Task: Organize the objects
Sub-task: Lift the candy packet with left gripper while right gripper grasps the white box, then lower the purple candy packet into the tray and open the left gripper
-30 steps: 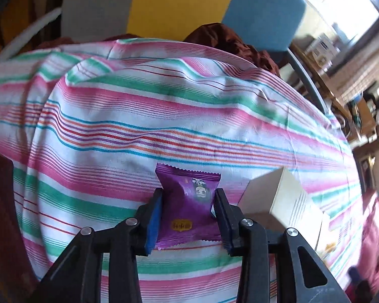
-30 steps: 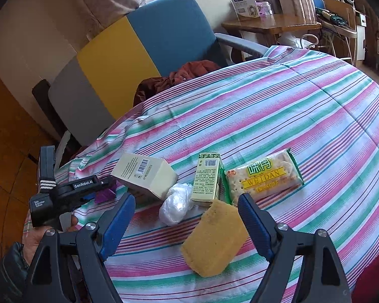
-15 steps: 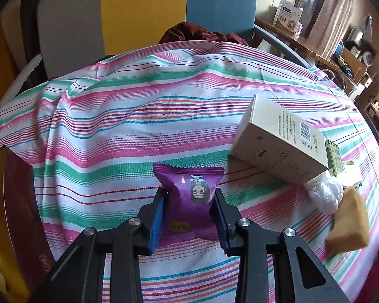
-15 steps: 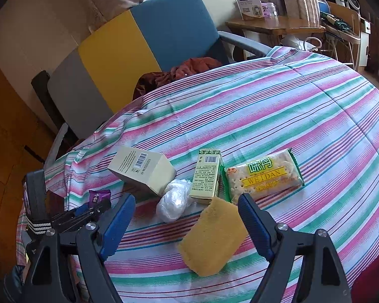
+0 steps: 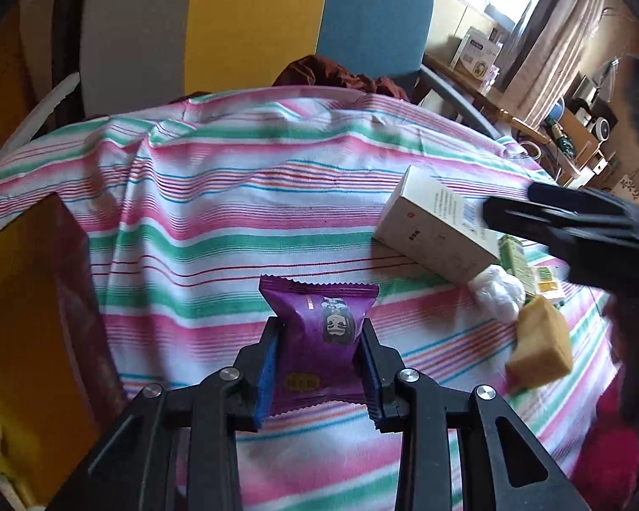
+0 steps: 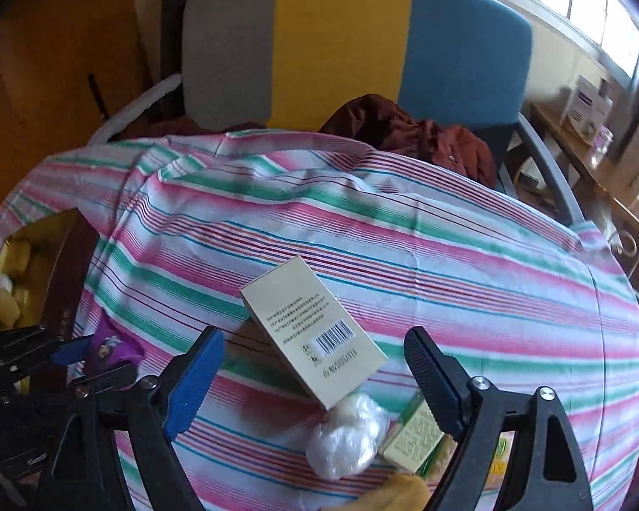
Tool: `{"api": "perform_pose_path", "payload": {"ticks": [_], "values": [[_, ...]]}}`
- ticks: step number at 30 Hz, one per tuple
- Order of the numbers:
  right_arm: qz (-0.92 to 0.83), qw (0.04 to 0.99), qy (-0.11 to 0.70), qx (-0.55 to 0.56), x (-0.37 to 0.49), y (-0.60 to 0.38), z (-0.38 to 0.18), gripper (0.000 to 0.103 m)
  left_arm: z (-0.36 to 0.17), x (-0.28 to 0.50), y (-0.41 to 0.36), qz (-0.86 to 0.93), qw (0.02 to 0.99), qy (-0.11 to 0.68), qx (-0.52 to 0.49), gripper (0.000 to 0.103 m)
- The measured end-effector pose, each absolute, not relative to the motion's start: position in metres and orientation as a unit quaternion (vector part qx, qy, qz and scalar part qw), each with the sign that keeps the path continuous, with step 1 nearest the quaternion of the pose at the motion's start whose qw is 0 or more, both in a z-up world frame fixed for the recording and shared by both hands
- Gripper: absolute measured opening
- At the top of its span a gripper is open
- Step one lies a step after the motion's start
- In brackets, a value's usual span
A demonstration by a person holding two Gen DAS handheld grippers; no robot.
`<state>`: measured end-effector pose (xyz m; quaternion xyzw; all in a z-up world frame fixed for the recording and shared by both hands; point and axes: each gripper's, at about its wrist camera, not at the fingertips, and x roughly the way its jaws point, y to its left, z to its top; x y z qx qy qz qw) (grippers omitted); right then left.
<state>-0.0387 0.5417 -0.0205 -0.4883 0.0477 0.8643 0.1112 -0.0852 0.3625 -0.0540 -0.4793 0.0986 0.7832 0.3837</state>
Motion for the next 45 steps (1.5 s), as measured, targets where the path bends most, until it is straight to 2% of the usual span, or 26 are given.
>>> {"api": "perform_pose_path", "payload": {"ticks": [6,8,9,10,20,28,33,38,42,45], "values": [[0.822,0.107,0.017,-0.559,-0.082,0.542,-0.063,0.087,-0.033,-0.077,0.333,0.788,0.393,0.075,-0.467,0.034],[0.815,0.108,0.03,-0.568,-0.083,0.54,-0.076,0.074,-0.028,-0.074,0.324,0.789,0.395,0.07,-0.464,0.034],[0.816,0.106,0.041,-0.567,-0.081,0.538,-0.078,0.055,-0.027,-0.074,0.319,0.79,0.395,0.067,-0.464,0.034],[0.817,0.105,0.057,-0.563,-0.077,0.535,-0.08,0.05,-0.026,-0.072,0.314,0.791,0.394,0.063,-0.463,0.034],[0.825,0.061,0.1,-0.553,-0.03,0.463,-0.077,0.05,-0.008,-0.078,0.243,0.815,0.363,0.019,-0.452,0.034],[0.83,0.041,0.115,-0.544,0.005,0.432,-0.084,0.05,-0.004,-0.109,0.138,0.854,0.268,-0.037,-0.444,0.034],[0.834,0.048,0.085,-0.543,0.001,0.428,-0.088,0.05,0.002,-0.12,0.08,0.875,0.21,-0.065,-0.43,0.034],[0.836,0.053,0.071,-0.542,0.0,0.425,-0.087,0.05,0.001,-0.135,0.064,0.875,0.197,-0.081,-0.434,0.034],[0.836,0.054,0.072,-0.541,0.0,0.424,-0.088,0.05,-0.006,-0.155,0.076,0.858,0.204,-0.099,-0.46,0.035],[0.836,0.053,0.071,-0.541,0.0,0.424,-0.088,0.05,-0.01,-0.167,0.095,0.858,0.206,-0.081,-0.463,0.035]]}}
